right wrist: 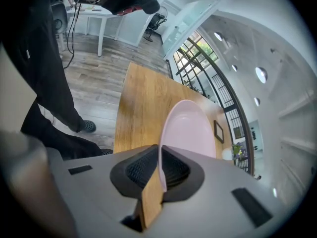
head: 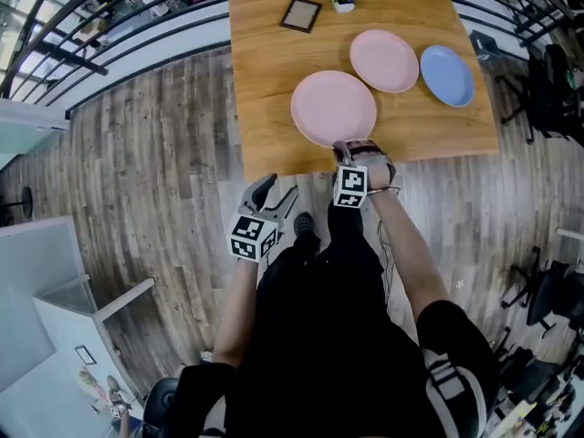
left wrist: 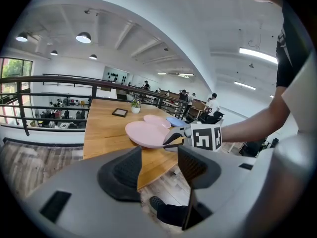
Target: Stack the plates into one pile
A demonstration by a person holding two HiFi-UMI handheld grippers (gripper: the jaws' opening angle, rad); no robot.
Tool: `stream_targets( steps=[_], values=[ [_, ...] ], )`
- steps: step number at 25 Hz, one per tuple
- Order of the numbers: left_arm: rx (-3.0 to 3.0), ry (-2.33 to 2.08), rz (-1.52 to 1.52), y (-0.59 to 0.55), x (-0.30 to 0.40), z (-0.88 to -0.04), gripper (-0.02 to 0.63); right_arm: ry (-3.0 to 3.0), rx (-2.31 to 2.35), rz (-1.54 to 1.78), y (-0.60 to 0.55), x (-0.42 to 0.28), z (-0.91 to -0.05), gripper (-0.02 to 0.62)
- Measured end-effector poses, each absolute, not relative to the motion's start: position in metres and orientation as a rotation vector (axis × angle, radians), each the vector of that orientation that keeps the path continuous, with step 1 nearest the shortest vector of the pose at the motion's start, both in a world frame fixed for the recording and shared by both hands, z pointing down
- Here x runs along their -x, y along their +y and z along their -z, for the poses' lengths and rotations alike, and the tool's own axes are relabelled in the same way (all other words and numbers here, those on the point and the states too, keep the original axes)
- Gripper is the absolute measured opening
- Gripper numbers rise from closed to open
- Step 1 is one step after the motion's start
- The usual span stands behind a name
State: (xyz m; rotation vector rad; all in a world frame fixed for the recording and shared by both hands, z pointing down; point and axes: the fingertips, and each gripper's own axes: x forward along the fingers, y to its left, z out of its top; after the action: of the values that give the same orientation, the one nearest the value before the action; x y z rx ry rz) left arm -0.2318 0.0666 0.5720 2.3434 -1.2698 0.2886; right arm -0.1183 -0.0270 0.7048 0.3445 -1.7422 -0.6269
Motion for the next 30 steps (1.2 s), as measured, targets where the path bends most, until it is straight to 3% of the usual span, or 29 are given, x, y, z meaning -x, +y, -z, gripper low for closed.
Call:
stream_targets(
  steps=[30],
  values=[
    [-2.444,-1.146,-0.256,0.013,0.157,-0.564,0.242,-1.667,-0.541,0.555,-0.078,0.003,-0.675,0.034]
  ],
)
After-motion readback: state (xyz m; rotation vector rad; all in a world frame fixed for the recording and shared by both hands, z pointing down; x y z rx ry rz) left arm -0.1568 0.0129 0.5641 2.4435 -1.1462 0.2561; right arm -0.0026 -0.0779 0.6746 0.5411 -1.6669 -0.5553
